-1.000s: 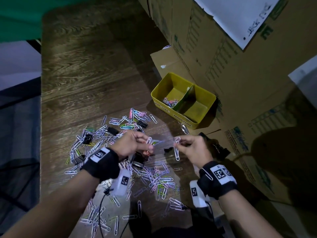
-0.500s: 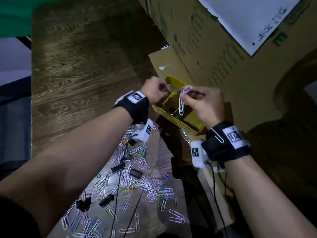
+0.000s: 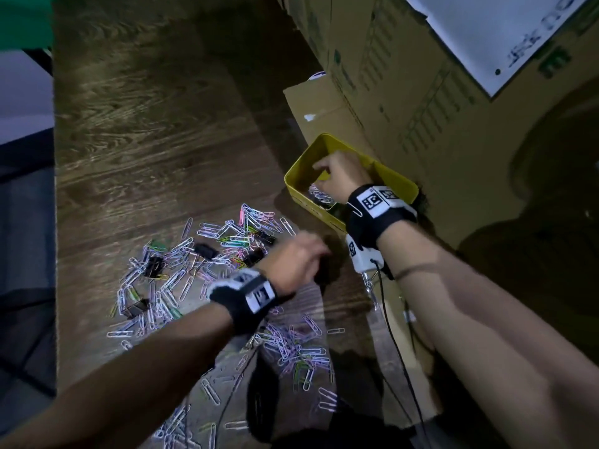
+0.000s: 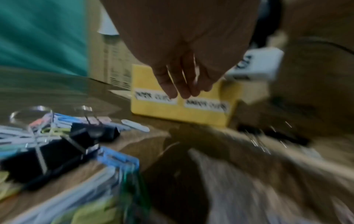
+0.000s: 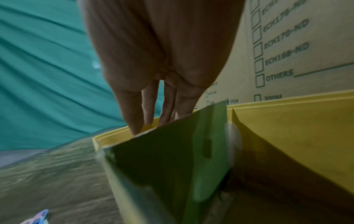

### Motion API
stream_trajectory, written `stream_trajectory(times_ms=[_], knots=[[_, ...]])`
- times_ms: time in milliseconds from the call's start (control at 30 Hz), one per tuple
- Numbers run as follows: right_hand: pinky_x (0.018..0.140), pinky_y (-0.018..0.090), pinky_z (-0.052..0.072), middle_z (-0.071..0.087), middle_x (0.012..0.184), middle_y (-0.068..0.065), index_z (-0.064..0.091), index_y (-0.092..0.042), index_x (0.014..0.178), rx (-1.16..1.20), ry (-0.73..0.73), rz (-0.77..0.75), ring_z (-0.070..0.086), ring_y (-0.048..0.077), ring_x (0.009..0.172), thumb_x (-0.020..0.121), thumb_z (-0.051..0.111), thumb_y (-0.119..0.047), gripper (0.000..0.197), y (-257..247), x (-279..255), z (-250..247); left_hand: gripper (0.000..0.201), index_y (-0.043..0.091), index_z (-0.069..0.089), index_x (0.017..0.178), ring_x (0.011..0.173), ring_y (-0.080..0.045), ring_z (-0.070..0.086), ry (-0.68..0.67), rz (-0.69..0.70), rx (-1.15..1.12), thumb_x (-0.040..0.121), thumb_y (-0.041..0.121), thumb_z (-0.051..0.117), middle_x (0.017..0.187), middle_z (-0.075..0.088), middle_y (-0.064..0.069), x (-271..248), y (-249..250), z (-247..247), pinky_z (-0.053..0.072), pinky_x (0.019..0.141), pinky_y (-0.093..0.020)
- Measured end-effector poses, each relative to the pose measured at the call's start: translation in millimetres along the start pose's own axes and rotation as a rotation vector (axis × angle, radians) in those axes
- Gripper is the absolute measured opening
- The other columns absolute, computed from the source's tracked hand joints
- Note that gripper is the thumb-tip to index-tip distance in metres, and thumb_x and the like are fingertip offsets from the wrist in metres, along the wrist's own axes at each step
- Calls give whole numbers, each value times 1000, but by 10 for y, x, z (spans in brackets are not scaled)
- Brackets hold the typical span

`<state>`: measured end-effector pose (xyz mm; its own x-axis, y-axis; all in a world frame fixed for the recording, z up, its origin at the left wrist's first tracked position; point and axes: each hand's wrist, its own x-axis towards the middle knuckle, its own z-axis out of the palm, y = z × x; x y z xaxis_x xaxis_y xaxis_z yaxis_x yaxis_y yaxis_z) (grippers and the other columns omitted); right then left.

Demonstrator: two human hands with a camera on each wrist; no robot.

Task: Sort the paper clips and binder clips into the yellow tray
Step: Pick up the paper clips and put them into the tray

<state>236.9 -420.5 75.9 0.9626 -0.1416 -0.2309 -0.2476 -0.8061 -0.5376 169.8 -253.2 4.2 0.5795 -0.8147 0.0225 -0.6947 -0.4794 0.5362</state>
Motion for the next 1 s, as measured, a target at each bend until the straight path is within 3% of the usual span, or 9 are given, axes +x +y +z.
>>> stream_trajectory(times_ms=[100, 167, 333, 467, 533, 633, 733, 900, 1000], knots=[[88, 20, 43, 64, 122, 4, 63, -17, 122, 68, 29, -67, 59, 12, 105, 85, 67, -16, 36, -65, -171, -40, 50, 19, 57, 116, 122, -31, 46, -427, 98, 155, 90, 46, 25, 128, 53, -10, -397, 125, 440, 38, 103, -51], [84, 17, 41, 68, 112, 3, 66, -18, 116, 130, 36, -142, 57, 8, 92, 86, 66, -18, 30, -137, -375, -71, 55, 26, 49, 128, 139, -35, 25, -537, 140, 267, 90, 56, 25, 147, 37, -8, -636, 200, 624, 21, 110, -58], [74, 16, 49, 71, 83, -4, 73, -20, 98, 223, -108, -217, 65, 8, 74, 84, 69, -25, 16, -145, -1070, 67, 57, 25, 43, 134, 133, -26, 39, -482, 193, 407, 91, 59, 25, 145, 41, -7, -1158, 336, 648, 33, 104, -55], [69, 14, 48, 70, 84, -9, 73, -17, 91, 66, -484, -92, 61, -2, 71, 83, 70, -22, 9, 76, -1614, 288, 65, 26, 27, 144, 140, -25, 25, -417, 217, 416, 90, 64, 21, 152, 27, -9, -1437, 434, 604, 11, 108, -58], [71, 19, 51, 72, 86, -4, 73, -15, 88, -79, -673, 5, 64, 5, 75, 82, 71, -18, 8, 264, -1859, 463, 67, 32, 20, 145, 141, -27, 17, -406, 270, 424, 88, 66, 18, 153, 23, -8, -1500, 580, 643, 11, 108, -61], [66, 23, 53, 74, 90, 6, 73, -10, 92, -303, -818, 72, 67, 17, 74, 76, 70, -15, 17, 518, -2124, 673, 55, 41, 29, 139, 141, -27, 21, -540, 451, 468, 87, 61, 30, 149, 34, 1, -1610, 814, 879, 11, 110, -62], [48, 16, 48, 74, 86, 9, 75, -8, 91, -290, -942, 136, 58, 5, 49, 76, 68, -10, 17, 648, -2289, 774, 44, 46, 40, 131, 138, -21, 30, -685, 499, 564, 89, 55, 28, 142, 42, 11, -1668, 890, 985, 8, 109, -56], [44, 15, 45, 64, 51, -10, 76, -13, 86, -104, -1000, 178, 61, 6, 49, 72, 77, -19, 15, 620, -2453, 958, 42, 37, 48, 128, 133, -21, 40, -569, 410, 572, 89, 36, 32, 138, 49, 7, -1671, 669, 815, 24, 109, -54], [53, 16, 47, 69, 62, -8, 74, -18, 83, -64, -848, 97, 59, 7, 52, 72, 79, -28, 15, 499, -2452, 1103, 48, 28, 47, 132, 133, -24, 40, -493, 349, 544, 87, 27, 30, 142, 46, 0, -1691, 502, 662, 29, 107, -51]])
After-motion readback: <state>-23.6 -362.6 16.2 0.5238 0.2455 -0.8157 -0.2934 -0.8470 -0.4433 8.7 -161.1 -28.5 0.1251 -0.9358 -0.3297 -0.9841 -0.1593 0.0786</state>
